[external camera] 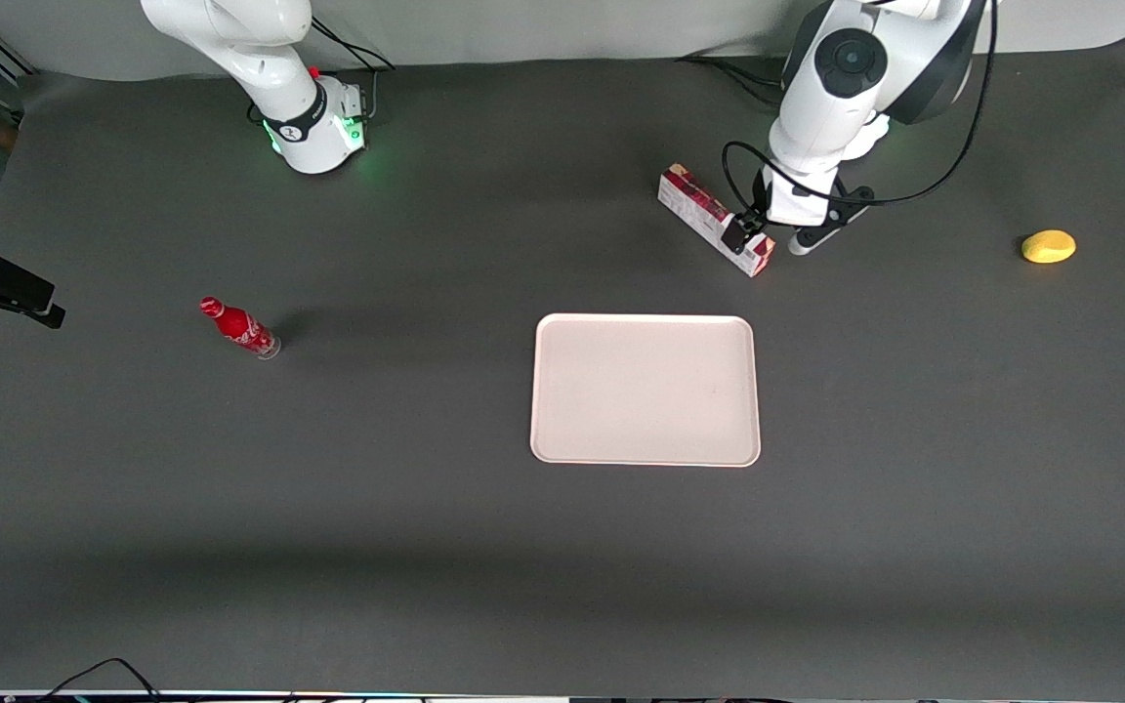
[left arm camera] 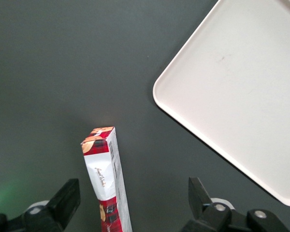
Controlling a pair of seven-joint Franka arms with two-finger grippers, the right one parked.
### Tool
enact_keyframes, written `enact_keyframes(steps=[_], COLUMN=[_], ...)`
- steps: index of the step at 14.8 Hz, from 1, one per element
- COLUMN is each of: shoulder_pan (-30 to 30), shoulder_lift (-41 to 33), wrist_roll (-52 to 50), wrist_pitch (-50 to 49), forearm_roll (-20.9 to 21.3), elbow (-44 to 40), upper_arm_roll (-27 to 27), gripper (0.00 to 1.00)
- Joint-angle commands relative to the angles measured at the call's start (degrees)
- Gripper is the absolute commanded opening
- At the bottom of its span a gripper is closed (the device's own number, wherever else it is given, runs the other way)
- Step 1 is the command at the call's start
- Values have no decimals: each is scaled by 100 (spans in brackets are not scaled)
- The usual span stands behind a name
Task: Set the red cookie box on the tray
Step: 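Move the open left gripper over the red cookie box, then lower the left gripper and close it on the cookie box's end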
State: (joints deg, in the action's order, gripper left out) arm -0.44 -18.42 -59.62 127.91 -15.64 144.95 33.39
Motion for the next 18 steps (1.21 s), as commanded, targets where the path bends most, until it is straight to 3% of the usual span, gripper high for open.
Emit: enact_keyframes(steps=[1,4,7,18], shoulder_pan=[-18,-18,-9,0], shoulder_lift=[-241,-215,-171,347], wrist_roll=[-155,-199,-375,-559], wrist_pitch=[717,945,1078,1692], forearm_roll=[-483,-607,-985,-1073], elbow=[674,964,1070,1413], upper_arm_roll=[334,641,1167,1415], gripper=[100,100,100,100])
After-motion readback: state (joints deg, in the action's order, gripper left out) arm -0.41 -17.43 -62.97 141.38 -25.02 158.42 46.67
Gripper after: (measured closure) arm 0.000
